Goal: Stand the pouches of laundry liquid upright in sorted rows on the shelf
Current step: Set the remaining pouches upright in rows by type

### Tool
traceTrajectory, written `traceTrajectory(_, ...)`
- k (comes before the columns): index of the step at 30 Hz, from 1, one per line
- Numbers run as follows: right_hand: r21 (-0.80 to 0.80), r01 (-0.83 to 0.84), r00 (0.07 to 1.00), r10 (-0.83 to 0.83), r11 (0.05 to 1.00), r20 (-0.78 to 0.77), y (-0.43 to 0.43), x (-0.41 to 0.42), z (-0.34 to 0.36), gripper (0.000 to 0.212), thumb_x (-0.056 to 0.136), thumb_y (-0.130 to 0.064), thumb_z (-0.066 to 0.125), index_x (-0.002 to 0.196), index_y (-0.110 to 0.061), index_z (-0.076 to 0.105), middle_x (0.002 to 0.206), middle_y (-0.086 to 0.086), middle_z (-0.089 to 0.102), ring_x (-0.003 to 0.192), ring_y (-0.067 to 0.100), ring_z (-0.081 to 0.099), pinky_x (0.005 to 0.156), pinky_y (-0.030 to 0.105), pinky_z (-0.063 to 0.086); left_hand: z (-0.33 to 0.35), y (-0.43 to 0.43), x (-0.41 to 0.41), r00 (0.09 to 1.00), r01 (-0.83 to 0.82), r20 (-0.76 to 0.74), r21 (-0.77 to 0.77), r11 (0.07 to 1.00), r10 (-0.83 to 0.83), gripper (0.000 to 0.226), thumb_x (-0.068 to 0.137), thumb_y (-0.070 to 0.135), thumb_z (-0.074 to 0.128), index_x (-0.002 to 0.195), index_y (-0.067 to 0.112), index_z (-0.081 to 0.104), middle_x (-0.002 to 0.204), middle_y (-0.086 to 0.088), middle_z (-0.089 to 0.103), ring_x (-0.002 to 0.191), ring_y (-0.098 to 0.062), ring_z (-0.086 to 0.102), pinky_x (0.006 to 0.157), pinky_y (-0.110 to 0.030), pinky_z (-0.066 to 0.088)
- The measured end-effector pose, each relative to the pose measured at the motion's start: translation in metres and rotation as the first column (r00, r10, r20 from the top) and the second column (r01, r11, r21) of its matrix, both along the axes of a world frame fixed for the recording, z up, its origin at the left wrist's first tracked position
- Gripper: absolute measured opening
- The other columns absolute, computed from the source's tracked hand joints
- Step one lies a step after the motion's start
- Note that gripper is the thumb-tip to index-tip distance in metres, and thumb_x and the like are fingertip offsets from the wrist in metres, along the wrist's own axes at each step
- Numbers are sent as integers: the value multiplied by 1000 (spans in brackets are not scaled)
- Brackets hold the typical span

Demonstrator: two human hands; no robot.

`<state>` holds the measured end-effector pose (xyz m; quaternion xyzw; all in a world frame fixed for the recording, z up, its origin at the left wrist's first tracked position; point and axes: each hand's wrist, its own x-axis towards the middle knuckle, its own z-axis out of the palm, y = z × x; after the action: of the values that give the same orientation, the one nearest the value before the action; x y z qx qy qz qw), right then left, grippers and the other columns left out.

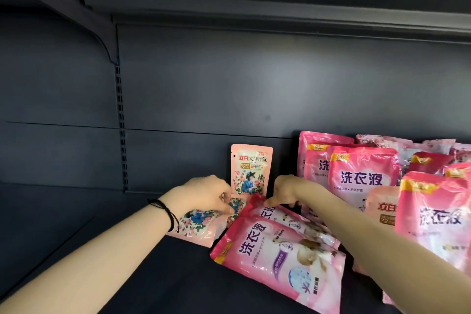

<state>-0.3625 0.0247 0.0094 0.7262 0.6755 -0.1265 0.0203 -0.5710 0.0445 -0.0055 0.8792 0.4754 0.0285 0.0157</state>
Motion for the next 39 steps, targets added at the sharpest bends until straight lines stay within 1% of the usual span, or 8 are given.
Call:
traceTrajectory(4,-11,-4,998,5,1000,59,-19,-2,2,57,88,-45,63,122,0,57,112,10,64,87,22,58,74,27,51,3,-26,-3,998,27,-51,16,999,-27,41,82,59,60,105,25,64,92,12,58,81,-10,53,64,-28,42)
traceTrajectory(10,9,-13,999,13,1000,47,-46,-11,-3,51,93,-46,55,117,-2,59,77,-1,51,68,15,50,59,21,43,-10,-49,-10,997,30,80,-60,998,-25,43,84,59,57,107,24,63,99,24,53,96,-9,56,80,-33,51)
traceTrajectory(16,61,1,1000,0,998,-21,-55,-13,-16,40,91,-49,56,75,-12,57,63,-1,47,54,13,46,59,23,41,-28,-56,-6,941,-12,330,-202,979,80,46,83,56,61,112,20,61,106,7,61,97,-9,57,79,-24,46)
traceTrajectory(23,22,40,999,-39,999,-31,-57,-14,-24,37,91,-49,56,81,-13,54,67,-2,51,55,11,49,55,22,42,-44,-59,4,893,-115,399,-243,963,207,60,79,57,64,120,14,57,117,-3,64,106,-17,60,94,-34,49)
traceTrajectory(27,47,60,996,-56,997,-65,-56,-20,-27,40,93,-47,54,106,-9,55,74,-1,51,58,11,47,55,23,40,-53,-61,9,862,-126,453,-242,962,226,64,77,58,66,123,15,56,120,-2,63,107,-16,59,95,-34,49)
traceTrajectory(30,45,136,953,-118,990,-280,-50,-14,-27,27,92,-33,61,95,-7,55,77,4,57,62,15,55,57,24,47,-55,-63,8,766,-100,576,-330,939,284,64,78,49,70,129,14,51,126,-3,59,112,-17,57,96,-31,48)
traceTrajectory(33,69,126,860,-74,990,-505,-49,-6,-31,13,91,-18,63,87,-6,59,88,12,61,79,21,61,79,33,53,-53,-63,3,636,-75,687,-400,914,353,61,81,38,71,132,11,49,125,-3,58,111,-16,55,91,-28,48)
traceTrajectory(39,241,173,525,118,955,-843,-75,-4,-12,11,94,-11,59,84,-5,58,83,13,64,72,25,65,66,33,56,-46,-70,-16,297,143,786,-598,788,542,40,77,31,75,108,7,67,85,-5,70,76,-17,66,79,-34,54)
